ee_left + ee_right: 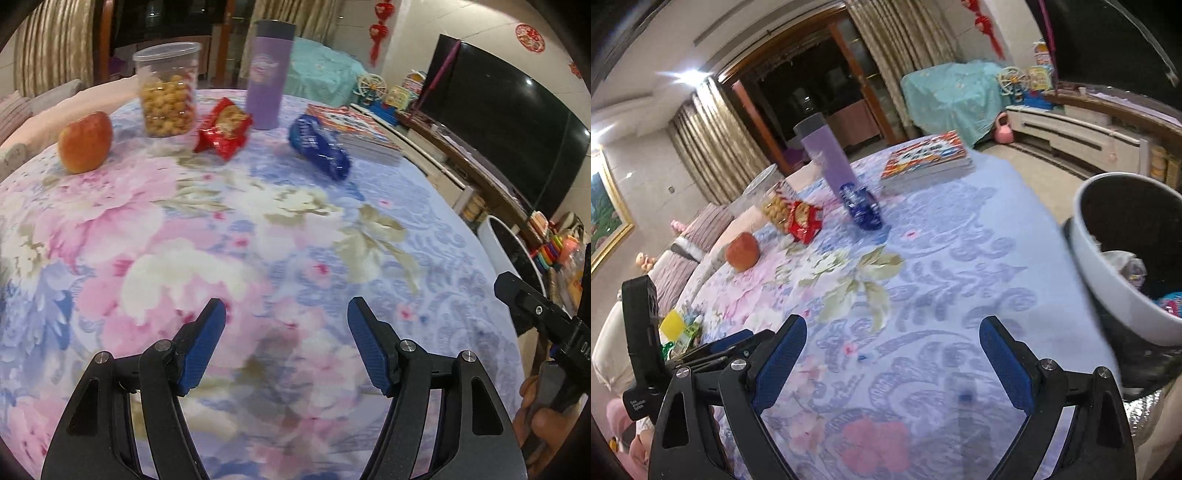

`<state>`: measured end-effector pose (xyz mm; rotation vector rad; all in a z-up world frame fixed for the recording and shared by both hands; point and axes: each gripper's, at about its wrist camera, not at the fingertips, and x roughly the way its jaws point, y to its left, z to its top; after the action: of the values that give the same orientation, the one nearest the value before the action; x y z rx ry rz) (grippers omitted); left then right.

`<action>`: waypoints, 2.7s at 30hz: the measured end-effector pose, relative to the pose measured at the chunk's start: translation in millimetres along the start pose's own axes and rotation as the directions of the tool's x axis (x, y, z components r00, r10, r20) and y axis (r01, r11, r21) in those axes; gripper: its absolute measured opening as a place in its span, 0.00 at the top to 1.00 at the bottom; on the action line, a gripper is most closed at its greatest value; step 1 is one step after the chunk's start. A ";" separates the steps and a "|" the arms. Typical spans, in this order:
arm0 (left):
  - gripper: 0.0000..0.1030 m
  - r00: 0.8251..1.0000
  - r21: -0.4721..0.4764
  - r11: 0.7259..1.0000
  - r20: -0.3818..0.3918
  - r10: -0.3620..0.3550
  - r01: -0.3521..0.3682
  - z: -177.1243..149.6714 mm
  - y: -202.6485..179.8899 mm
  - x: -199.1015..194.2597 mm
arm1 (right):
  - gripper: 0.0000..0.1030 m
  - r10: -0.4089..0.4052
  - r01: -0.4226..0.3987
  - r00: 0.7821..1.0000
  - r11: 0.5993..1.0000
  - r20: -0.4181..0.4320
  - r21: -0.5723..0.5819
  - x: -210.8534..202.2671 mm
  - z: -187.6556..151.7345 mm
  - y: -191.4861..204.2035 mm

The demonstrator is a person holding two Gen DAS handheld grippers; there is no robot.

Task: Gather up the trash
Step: 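Move both open tools back toward the red chip bag and blue Oreo package, then grasp the red chip bag with the left tool while the right tool grasps the blue Oreo package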

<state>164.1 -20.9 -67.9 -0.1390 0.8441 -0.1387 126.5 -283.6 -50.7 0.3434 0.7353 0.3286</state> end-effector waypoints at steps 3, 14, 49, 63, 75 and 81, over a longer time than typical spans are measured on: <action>0.31 1.000 -0.015 1.000 0.008 0.019 -0.019 2.2 13.4 -1.4 | 0.07 0.011 -0.011 1.000 1.000 -0.011 -0.010 9.1 0.2 9.0; 0.23 0.998 -0.049 0.997 0.007 0.057 -0.057 10.9 48.2 3.7 | 0.07 0.012 -0.015 0.999 0.998 -0.049 -0.056 43.8 9.6 33.5; 0.22 0.988 0.034 0.988 0.005 0.153 -0.153 126.3 67.3 98.4 | 0.07 0.004 -0.018 0.993 0.992 -0.115 -0.124 157.7 79.9 43.1; 0.22 0.988 0.060 0.986 -0.004 0.157 -0.157 157.9 69.2 140.1 | 0.07 0.022 -0.037 0.993 0.991 -0.119 -0.125 186.1 99.0 38.8; 0.81 0.990 0.123 0.983 0.015 0.138 -0.138 160.5 52.3 146.5 | 0.65 0.018 -0.038 0.988 0.991 -0.153 -0.129 199.9 101.6 36.7; 0.94 0.996 0.136 0.986 -0.006 0.093 -0.091 146.3 37.0 129.5 | 0.69 0.033 -0.046 0.993 0.993 -0.116 -0.108 176.6 96.9 31.1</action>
<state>361.5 2.3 -73.4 0.0288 0.8493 -0.1104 311.7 -202.2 -75.4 0.2360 0.8199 0.4278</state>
